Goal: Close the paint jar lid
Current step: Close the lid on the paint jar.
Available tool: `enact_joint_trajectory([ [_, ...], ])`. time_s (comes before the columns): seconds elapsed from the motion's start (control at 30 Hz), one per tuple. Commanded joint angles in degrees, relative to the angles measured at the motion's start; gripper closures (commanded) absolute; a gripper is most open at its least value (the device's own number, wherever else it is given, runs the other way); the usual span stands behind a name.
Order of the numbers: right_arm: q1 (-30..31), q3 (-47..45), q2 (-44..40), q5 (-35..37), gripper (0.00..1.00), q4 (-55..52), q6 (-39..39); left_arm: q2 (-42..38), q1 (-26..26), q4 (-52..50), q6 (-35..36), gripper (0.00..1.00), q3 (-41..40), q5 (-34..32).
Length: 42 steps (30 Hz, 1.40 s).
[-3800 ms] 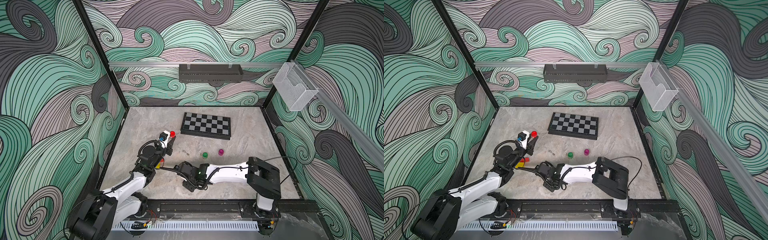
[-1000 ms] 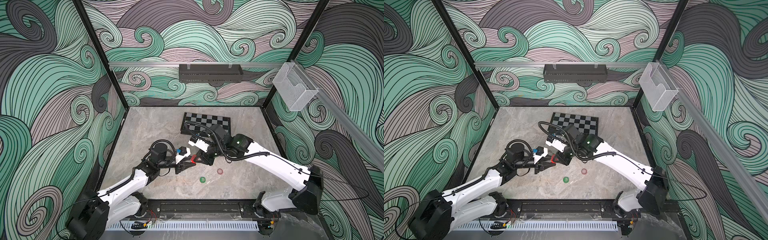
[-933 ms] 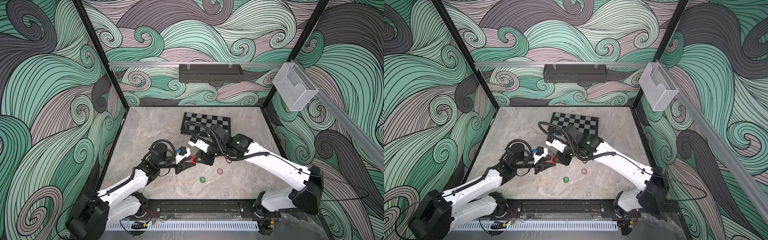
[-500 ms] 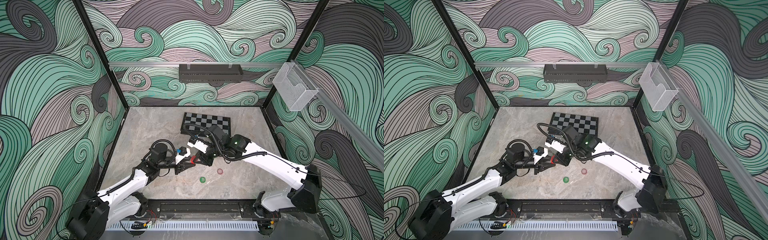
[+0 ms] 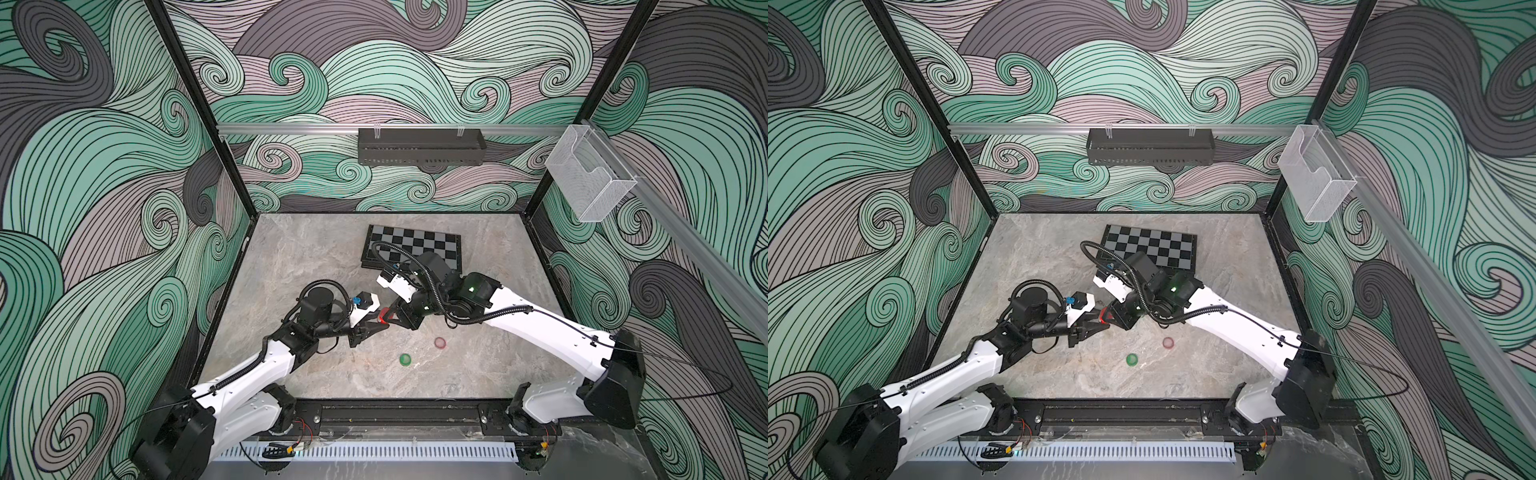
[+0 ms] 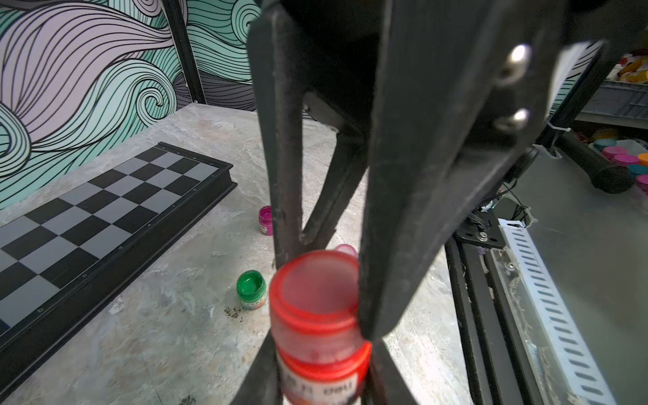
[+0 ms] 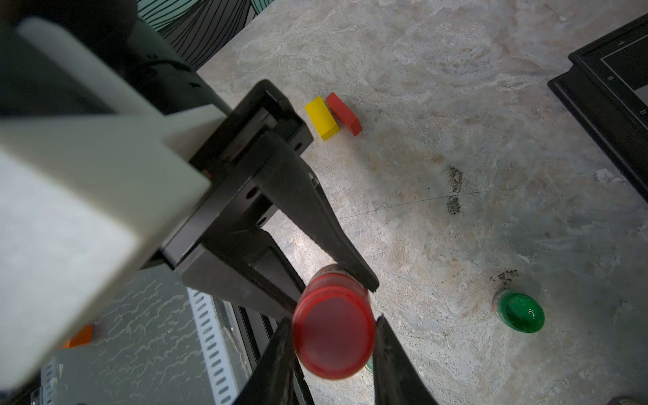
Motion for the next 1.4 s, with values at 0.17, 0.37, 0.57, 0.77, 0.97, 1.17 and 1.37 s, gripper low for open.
enact_joint_trajectory([
  [0.17,4.0,0.6,2.7,3.8,0.79,-0.4,10.7,-2.8,-0.3,8.5,0.2,0.73,1.1,-3.6],
  [0.37,5.2,1.8,4.2,6.0,0.78,-1.6,17.3,-2.8,-0.3,8.4,0.4,0.73,1.3,-4.5],
  [0.57,6.5,3.5,6.0,6.1,0.76,-3.2,21.9,-2.6,-0.3,8.3,0.6,0.73,1.6,-4.9],
  [0.77,6.7,4.3,6.8,5.4,0.73,-3.8,23.7,-2.3,-0.3,7.4,1.0,0.73,1.9,-4.3],
  [0.97,6.3,5.5,6.1,6.2,0.69,-4.2,22.4,-1.8,-0.3,6.1,1.5,0.73,2.3,-3.5],
  [1.17,4.8,6.5,4.8,5.9,0.62,-5.1,20.8,-1.1,-0.3,4.9,1.8,0.73,2.6,-3.2],
  [1.37,3.5,7.1,3.3,5.4,0.52,-5.4,19.8,-0.8,-0.3,4.1,1.9,0.73,3.1,-3.2],
])
